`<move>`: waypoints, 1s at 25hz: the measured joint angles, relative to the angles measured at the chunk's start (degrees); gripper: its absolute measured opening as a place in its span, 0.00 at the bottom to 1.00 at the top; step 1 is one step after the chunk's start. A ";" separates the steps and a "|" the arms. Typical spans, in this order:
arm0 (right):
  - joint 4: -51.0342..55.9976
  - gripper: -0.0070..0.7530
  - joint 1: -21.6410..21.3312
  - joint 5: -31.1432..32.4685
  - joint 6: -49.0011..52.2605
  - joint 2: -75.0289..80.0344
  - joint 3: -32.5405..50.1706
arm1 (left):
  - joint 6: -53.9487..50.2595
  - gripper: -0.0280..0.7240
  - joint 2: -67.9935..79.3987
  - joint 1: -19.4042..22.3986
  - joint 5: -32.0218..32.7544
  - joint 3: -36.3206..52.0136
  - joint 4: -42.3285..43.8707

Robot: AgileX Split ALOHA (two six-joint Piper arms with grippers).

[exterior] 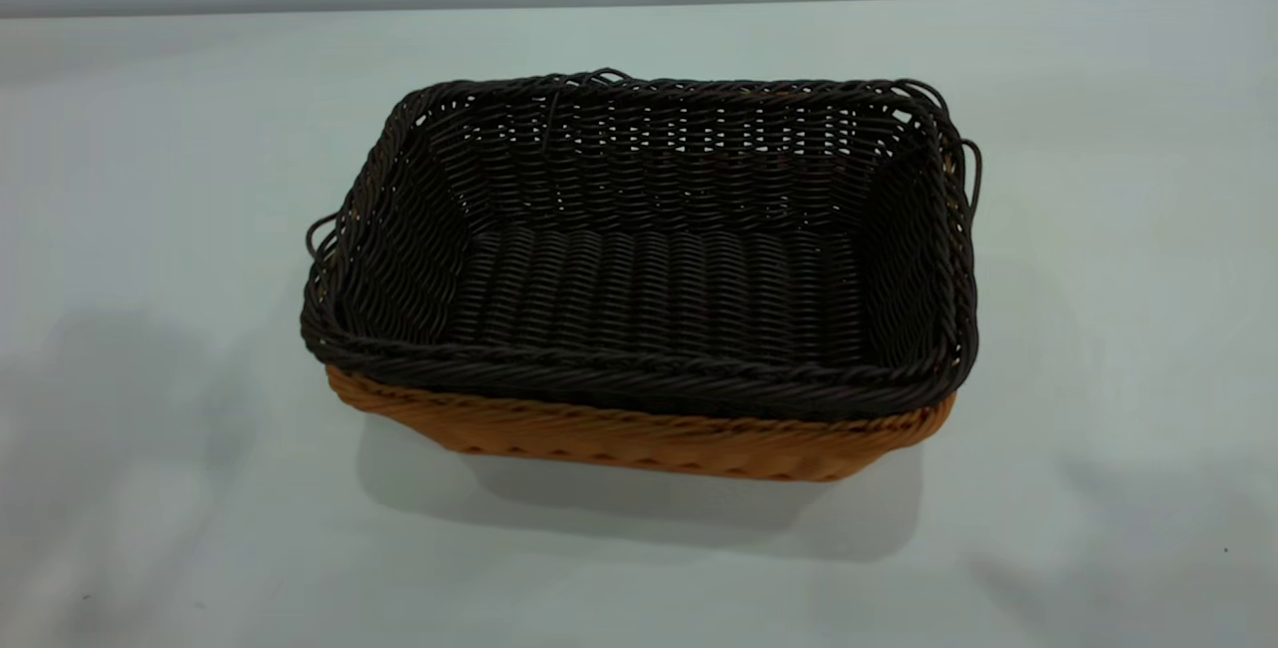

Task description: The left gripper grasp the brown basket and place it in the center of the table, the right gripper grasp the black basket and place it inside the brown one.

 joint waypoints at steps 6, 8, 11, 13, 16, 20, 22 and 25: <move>-0.59 0.79 0.00 0.31 0.53 -13.29 10.54 | -1.40 0.79 -11.95 0.00 5.40 10.87 0.07; -0.63 0.79 0.00 0.31 0.58 -18.96 14.15 | -1.60 0.79 -16.44 0.00 7.26 14.37 0.09; -1.56 0.79 0.00 1.06 1.91 -26.73 18.52 | -1.74 0.79 -22.93 0.00 10.92 19.32 0.14; -4.49 0.79 0.00 1.42 4.07 -31.21 20.68 | -1.84 0.79 -27.19 0.00 13.40 22.30 0.14; -12.71 0.79 0.00 0.78 10.50 -37.27 23.85 | -1.86 0.79 -33.91 0.00 15.71 25.74 0.14; -25.04 0.79 0.00 -2.75 18.66 -44.35 28.23 | -3.10 0.79 -42.72 0.00 16.69 29.75 0.14; -28.86 0.79 0.00 -3.36 20.61 -47.47 30.80 | -3.56 0.79 -46.93 0.00 16.81 31.49 0.19; -30.66 0.79 0.00 -3.69 21.36 -51.00 33.83 | -3.69 0.79 -51.34 0.00 16.87 33.77 0.68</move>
